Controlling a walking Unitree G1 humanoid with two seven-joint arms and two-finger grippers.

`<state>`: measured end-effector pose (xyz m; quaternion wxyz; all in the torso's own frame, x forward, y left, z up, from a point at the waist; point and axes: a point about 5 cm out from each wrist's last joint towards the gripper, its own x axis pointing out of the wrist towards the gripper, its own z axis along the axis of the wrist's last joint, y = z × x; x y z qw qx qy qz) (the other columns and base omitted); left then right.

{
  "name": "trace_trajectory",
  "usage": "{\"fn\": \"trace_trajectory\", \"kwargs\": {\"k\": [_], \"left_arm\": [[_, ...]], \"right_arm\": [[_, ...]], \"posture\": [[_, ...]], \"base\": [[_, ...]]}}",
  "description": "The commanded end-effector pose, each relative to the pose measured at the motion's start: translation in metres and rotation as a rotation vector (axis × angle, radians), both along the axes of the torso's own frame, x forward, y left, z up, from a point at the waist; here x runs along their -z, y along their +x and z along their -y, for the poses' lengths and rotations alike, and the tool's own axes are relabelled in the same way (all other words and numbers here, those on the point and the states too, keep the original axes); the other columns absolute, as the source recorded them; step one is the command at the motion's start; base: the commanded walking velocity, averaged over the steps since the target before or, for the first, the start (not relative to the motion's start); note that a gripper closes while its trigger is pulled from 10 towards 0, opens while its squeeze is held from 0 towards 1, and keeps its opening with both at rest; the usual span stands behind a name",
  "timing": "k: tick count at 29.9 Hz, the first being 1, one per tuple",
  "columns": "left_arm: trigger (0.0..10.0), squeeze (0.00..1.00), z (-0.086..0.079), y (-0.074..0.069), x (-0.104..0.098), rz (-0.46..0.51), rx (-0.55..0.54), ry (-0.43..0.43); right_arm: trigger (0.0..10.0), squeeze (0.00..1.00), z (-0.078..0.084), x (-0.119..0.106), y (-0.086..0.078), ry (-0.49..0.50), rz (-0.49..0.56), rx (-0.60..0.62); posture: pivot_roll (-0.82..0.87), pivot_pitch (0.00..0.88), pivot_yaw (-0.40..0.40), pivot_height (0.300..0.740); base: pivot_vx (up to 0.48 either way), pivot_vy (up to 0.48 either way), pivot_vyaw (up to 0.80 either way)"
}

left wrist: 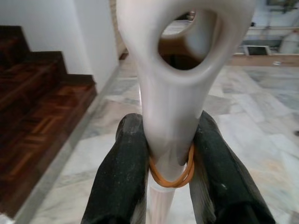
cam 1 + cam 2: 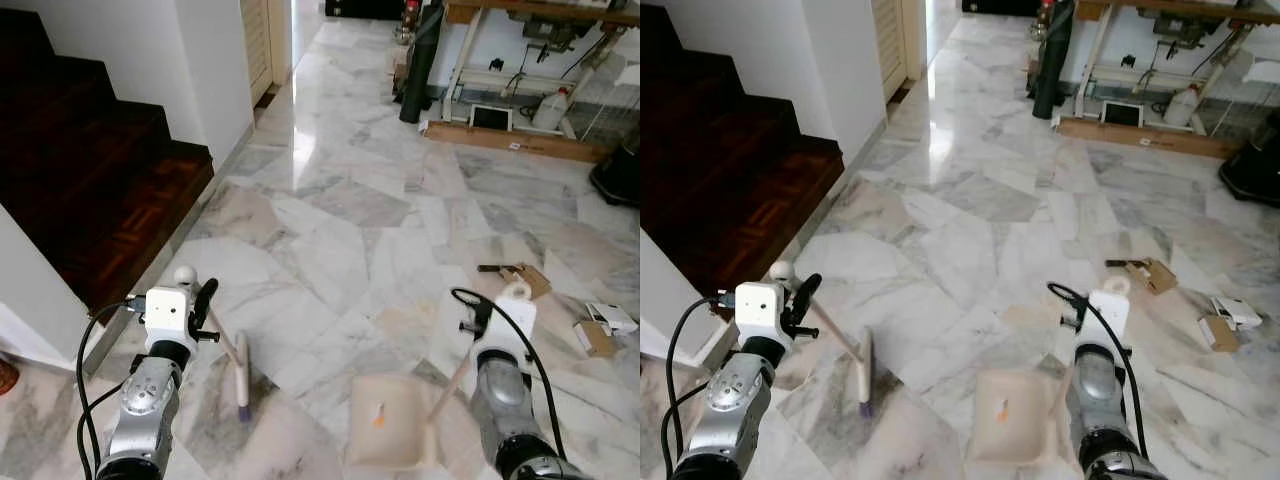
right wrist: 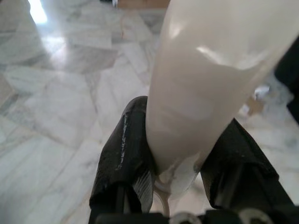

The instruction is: Sweep floor

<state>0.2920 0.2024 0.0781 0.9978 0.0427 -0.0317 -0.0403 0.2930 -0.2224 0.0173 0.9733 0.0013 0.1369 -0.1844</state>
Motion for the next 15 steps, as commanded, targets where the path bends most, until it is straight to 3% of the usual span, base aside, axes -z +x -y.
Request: {"fn": "trace_trajectory", "kwargs": {"k": [1, 9, 15], "left_arm": [[10.0, 0.0, 0.004, -0.003, 0.001, -0.014, 0.033, -0.006], [10.0, 0.0, 0.007, -0.021, 0.016, -0.083, 0.054, 0.001], [10.0, 0.0, 0.009, -0.024, 0.018, -0.091, 0.032, -0.008]], "right_arm": [[10.0, 0.0, -0.001, 0.002, -0.001, 0.003, -0.004, -0.011], [10.0, 0.0, -0.01, 0.01, -0.007, 0.022, -0.028, -0.047], [10.0, 0.0, -0.012, 0.004, -0.003, 0.025, 0.007, -0.081]], "posture": [[0.1, 0.014, -0.042, 0.74], [0.1, 0.025, -0.045, 0.74], [0.09, 0.024, -0.059, 0.74]], "base": [[0.0, 0.0, 0.0], [0.0, 0.0, 0.0], [0.0, 0.0, 0.0]]}}
